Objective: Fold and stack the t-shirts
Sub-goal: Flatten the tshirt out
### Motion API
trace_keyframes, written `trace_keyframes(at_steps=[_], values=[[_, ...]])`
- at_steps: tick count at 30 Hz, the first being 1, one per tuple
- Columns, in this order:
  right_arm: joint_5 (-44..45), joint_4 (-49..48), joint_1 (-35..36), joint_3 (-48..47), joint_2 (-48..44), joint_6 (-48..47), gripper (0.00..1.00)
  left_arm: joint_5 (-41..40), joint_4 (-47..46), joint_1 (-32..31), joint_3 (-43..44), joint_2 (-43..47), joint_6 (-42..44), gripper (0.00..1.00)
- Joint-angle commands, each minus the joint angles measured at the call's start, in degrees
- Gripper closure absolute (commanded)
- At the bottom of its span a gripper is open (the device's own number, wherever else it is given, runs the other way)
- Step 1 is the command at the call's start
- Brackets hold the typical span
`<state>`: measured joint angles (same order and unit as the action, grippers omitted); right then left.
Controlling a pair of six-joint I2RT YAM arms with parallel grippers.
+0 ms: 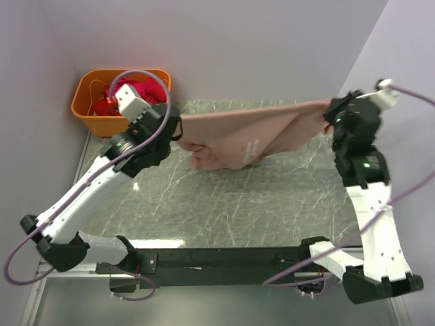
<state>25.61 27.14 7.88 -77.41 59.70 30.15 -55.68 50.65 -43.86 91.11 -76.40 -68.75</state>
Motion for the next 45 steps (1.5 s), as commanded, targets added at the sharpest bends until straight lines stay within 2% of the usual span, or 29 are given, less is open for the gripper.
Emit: trace_keyframes(at_steps=[1,4,7,11,16,22,25,28,29,31,32,33,34,35,36,38,41,42,44,45], values=[[6.30,-2.00,-0.15,-11.60,-2.22,-9.29,1.00,-7.51,-16.74,-1.31,3.55,5.72,19.50,0.99],[5.86,-1.91,-0.23,-20.04,-3.01,-14.23,1.00,-6.55,-30.20,-3.51,2.49,10.74,31.46,0.99],[1.66,-0.51,-0.06,-27.78,-4.23,-17.74,1.00,0.20,-35.70,-5.36,2.84,14.34,38.42,0.99],[-4.32,-2.79,-0.14,-34.02,-7.31,-21.88,1.00,3.29,-41.50,-8.35,5.30,16.11,46.31,0.99],[-3.81,-3.31,-0.14,-41.06,-7.23,-25.93,1.00,14.26,-41.51,-8.97,11.01,16.54,48.62,0.99],[-3.28,-4.46,-0.06,-44.32,-5.13,-29.71,1.00,11.21,-43.97,-9.14,12.07,15.59,52.05,0.99],[-1.53,-5.16,-0.06,-42.66,-3.37,-31.29,1.00,6.30,-45.98,-9.14,12.34,11.55,53.54,0.99],[1.54,-8.40,-0.14,-37.74,-1.00,-32.17,1.00,-3.26,-48.09,-8.79,14.61,1.39,57.14,0.99],[4.25,-9.37,-0.06,-34.60,-0.38,-32.17,1.00,-5.12,-46.97,-6.88,15.93,-1.44,57.67,0.99],[6.73,-12.00,-0.15,-31.16,2.08,-32.26,1.00,-2.17,-39.79,-1.79,20.14,-7.68,51.65,0.99],[9.44,-12.80,-0.23,-27.57,3.04,-32.09,1.00,0.28,-30.88,4.33,24.68,-14.76,44.30,0.99],[10.07,-13.33,-0.58,-26.06,5.57,-31.13,1.00,5.09,-27.40,7.09,26.99,-18.74,41.18,0.99],[10.34,-13.16,-1.28,-24.74,7.17,-30.25,1.00,6.19,-24.40,9.21,31.02,-26.18,38.89,0.99],[10.08,-12.99,-2.85,-22.11,8.75,-27.80,1.00,7.59,-21.94,11.49,32.45,-29.65,37.04,0.99],[7.64,-12.64,-3.74,-20.95,12.42,-24.39,1.00,8.30,-22.44,11.95,33.16,-32.64,37.20,0.97],[4.12,-11.32,-5.50,-18.50,19.26,-19.46,0.98,10.23,-28.72,12.48,32.29,-39.51,39.64,0.81],[0.59,-10.00,-6.03,-19.96,27.89,-16.97,0.94,14.01,-30.97,14.05,35.17,-48.03,39.75,0.56],[-0.37,-8.95,-5.95,-21.63,34.45,-16.27,0.84,14.37,-30.01,14.50,37.19,-50.23,39.66,0.41],[-4.50,-4.83,-6.03,-28.63,40.90,-16.35,0.63,14.20,-29.82,14.85,41.68,-54.98,41.66,0.25],[-5.90,-2.98,-5.95,-31.46,46.33,-15.74,0.49,14.46,-30.17,14.85,42.13,-55.60,42.55,0.04]])
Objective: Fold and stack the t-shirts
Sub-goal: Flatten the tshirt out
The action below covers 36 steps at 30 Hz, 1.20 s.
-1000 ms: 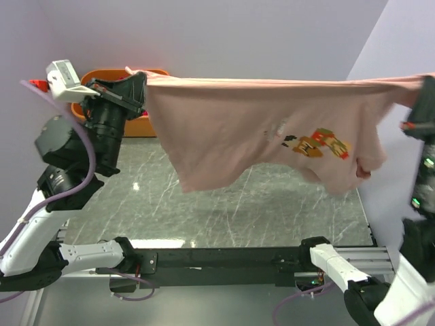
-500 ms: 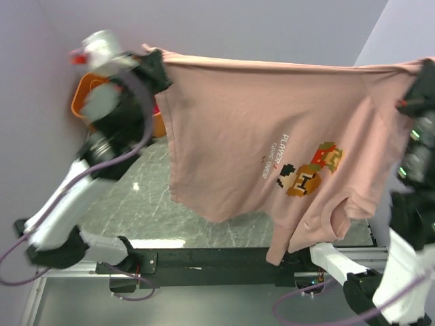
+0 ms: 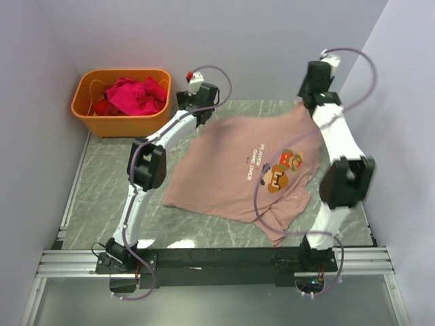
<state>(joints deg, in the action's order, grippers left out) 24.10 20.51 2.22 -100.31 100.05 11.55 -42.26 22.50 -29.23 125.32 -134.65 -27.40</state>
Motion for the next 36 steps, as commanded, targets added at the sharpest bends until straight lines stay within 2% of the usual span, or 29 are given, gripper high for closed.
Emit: trace_keyframes(at_steps=[1,2,4,5,6,9,15,18,20,22,24,30,34,36], values=[[-6.15,7.40,-0.28,-11.02,8.21,3.21,0.46,1.56,-3.50,0.23,6.71,3.07,1.82,0.01],[-6.95,8.57,-0.28,-14.35,9.62,3.48,0.35,2.61,-4.65,0.23,5.13,3.86,2.43,0.01],[-8.88,9.19,-0.20,-14.30,10.61,3.83,0.34,3.32,-8.07,0.23,-1.26,7.71,2.26,0.01],[-10.55,8.41,-0.11,-10.82,8.43,4.26,0.33,3.67,-8.70,0.14,-3.39,9.21,1.39,0.01],[-11.35,7.79,-0.11,-8.43,6.75,5.31,0.21,4.29,-9.05,0.14,-5.41,10.53,0.51,0.01],[-12.93,5.24,-0.11,2.90,-0.63,8.47,0.20,7.44,-8.27,-0.12,-12.19,15.55,-2.30,0.00],[-13.81,9.63,-0.11,23.03,-13.02,16.30,0.20,10.70,-1.94,-3.19,-24.75,23.37,-7.93,0.00],[-14.51,11.39,-0.20,32.26,-17.34,19.03,0.20,14.47,-1.15,-5.13,-32.83,27.32,-10.56,0.01],[-14.69,12.09,-0.28,36.49,-18.13,18.95,0.20,21.14,-2.63,-5.83,-39.77,30.23,-12.33,0.01],[-14.17,12.97,-0.81,38.08,-17.26,19.12,0.20,25.97,-5.71,-5.84,-46.35,32.24,-14.07,0.01],[-14.34,13.15,-1.25,37.82,-14.37,18.68,0.20,26.70,-6.68,-5.92,-49.97,32.70,-14.44,0.01],[-14.78,12.09,-1.95,31.51,-2.60,13.24,0.20,27.32,-3.43,-5.48,-49.38,26.47,-14.70,0.00],[-16.44,13.22,-1.95,22.04,6.72,8.24,0.22,30.48,-5.36,-2.68,-50.35,23.91,-16.20,0.01],[-16.36,15.77,-1.95,17.72,13.13,6.21,0.23,28.22,-4.84,-2.06,-49.47,22.60,-16.28,0.01]])
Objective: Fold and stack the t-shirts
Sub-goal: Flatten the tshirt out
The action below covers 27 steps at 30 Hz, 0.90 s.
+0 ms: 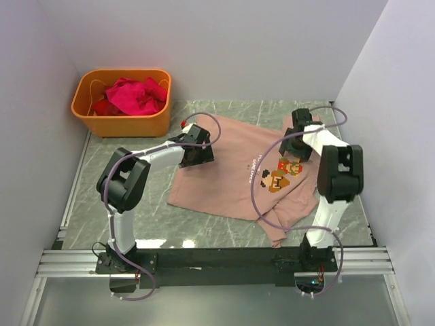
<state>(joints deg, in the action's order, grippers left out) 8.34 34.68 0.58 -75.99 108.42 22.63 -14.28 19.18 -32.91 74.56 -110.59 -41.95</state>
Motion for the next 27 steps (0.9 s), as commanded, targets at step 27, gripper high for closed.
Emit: trace_keyframes(at_steps=[27], values=[[-10.55,8.75,-1.55,-37.79,9.74,-11.58,0.20,0.05,2.44,5.13,13.52,1.30,1.00,0.01]])
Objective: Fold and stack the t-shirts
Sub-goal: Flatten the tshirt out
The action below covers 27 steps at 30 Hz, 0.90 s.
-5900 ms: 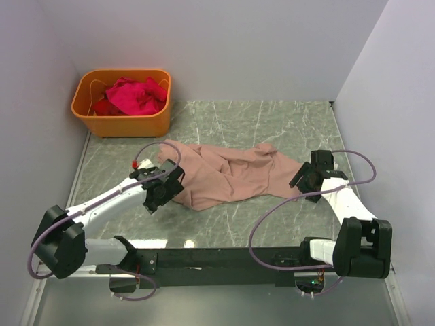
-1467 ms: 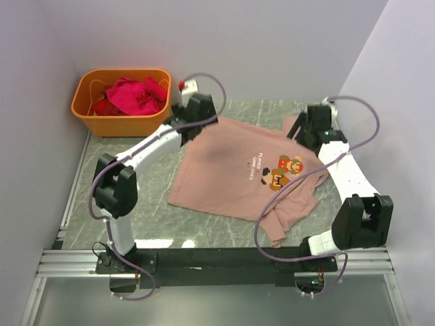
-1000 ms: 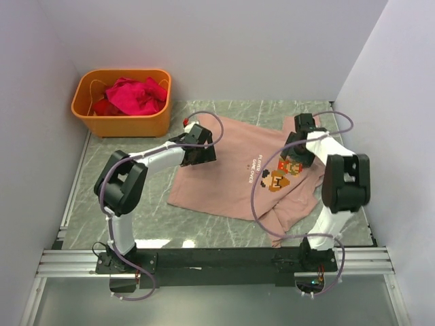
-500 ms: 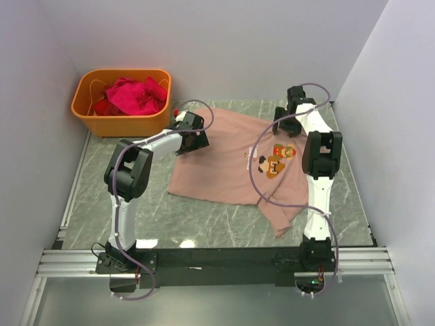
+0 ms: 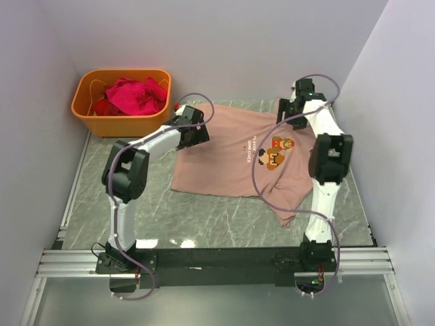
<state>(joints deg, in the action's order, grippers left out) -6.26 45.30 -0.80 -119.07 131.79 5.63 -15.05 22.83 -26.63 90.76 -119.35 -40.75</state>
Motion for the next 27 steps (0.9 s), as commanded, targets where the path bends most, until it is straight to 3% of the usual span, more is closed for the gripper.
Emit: trace_keyframes(at_steps=[1,6,13,17,27], values=[[4.50,-2.49,-0.26,14.56,-20.27,9.27,0.20,0.11,-1.30,-1.75,-4.78,12.28,-1.34,0.01],[3.28,-9.25,0.53,48.59,-41.58,17.13,0.21,0.63,-2.44,-2.02,-23.91,29.04,-8.44,0.01],[10.74,1.53,11.06,66.82,-56.88,20.99,0.23,1.16,2.74,-2.11,-41.60,39.89,-17.06,0.01],[10.40,3.47,13.28,70.62,-59.09,23.63,0.23,1.51,2.40,-2.11,-43.91,39.90,-18.92,0.02],[6.44,3.22,14.07,76.09,-63.05,24.17,0.25,0.81,0.46,-1.93,-46.12,33.83,-21.91,0.25]])
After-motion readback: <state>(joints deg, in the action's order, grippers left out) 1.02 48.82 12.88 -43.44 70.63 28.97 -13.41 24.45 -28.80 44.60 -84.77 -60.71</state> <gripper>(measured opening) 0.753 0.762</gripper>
